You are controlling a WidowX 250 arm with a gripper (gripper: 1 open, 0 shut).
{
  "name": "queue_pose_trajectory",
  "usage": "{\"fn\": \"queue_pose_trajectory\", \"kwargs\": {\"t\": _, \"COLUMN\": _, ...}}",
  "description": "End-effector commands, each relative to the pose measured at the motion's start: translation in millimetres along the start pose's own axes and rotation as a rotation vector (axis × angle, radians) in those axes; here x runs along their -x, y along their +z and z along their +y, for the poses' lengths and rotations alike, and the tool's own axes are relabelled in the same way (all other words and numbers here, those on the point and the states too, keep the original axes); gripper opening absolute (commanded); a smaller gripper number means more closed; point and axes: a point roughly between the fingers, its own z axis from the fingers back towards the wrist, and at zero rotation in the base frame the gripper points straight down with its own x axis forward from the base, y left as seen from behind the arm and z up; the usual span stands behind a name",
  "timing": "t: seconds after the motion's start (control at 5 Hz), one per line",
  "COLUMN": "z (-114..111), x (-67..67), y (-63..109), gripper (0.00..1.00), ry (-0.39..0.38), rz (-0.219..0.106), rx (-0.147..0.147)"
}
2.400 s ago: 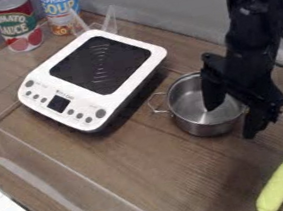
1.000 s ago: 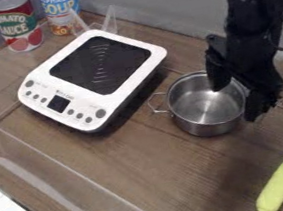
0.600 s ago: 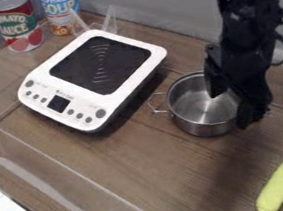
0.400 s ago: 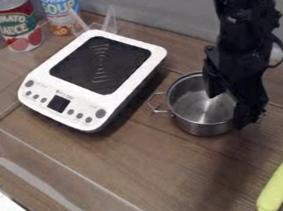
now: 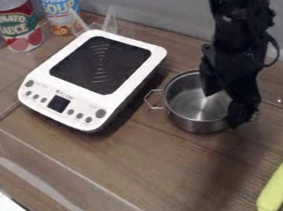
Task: Put silver pot on the white and black stove top
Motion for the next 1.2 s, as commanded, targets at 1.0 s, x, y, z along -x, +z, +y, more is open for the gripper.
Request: {"fn": "queue_pose_trajectory", "kwargs": {"t": 1.0, "z": 28, "x": -14.0, "y": 11.5, "gripper": 1.00, "ry": -0.092, "rz": -0.078, "rx": -0.065}}
